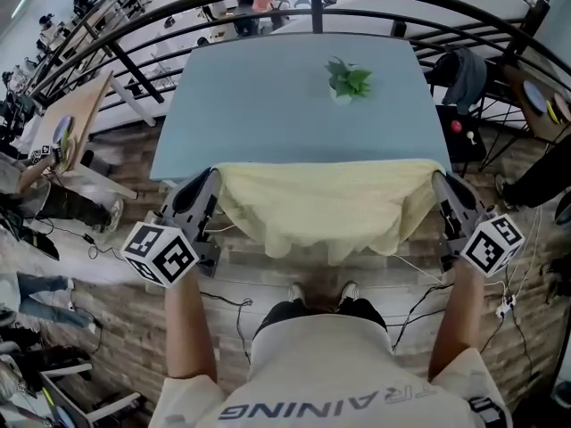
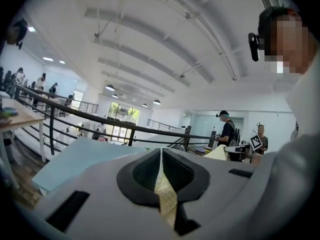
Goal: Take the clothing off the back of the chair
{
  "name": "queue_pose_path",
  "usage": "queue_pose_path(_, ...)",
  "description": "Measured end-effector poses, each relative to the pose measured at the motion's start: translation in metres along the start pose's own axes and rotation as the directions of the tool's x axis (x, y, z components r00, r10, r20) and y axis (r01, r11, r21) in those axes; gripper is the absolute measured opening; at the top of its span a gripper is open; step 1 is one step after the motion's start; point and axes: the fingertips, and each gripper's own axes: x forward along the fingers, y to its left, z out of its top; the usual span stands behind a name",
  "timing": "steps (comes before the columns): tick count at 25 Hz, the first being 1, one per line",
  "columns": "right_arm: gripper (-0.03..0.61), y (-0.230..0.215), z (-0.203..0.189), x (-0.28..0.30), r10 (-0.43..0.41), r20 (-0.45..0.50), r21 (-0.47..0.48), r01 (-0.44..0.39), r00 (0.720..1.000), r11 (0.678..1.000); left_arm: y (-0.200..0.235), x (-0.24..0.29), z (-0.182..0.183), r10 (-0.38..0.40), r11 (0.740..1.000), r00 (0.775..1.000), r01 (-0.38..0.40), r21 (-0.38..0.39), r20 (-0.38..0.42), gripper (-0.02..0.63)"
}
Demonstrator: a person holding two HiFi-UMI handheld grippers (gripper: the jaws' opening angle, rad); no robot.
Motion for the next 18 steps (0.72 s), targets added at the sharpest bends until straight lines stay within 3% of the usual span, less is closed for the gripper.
queue_pose_path(6, 0.029, 0.019, 0.017, -0.017, 0.027, 0.093, -0.09, -0.019, 0.995, 0.996, -0.032, -0.023, 0.008, 0.07, 0.997, 0.994, -0.072, 0.025, 0.088, 0.043)
queue_pose_path(13, 0.029, 0.028, 0.022, -0.039, 0.116, 0.135, -0.096, -0.103, 0.984, 0.99, -0.061, -0.048, 0.005, 0.165, 0.984, 0.976, -0.173, 0.042, 0.145, 0.043)
queue_pose_path(18, 0.029, 0.033, 0.026, -0.066, 0.086, 0.166, -0.096, -0.071, 0.982, 0.993, -0.081, -0.065, 0.01, 0.163, 0.983, 0.969, -0.176, 0.058, 0.188, 0.043)
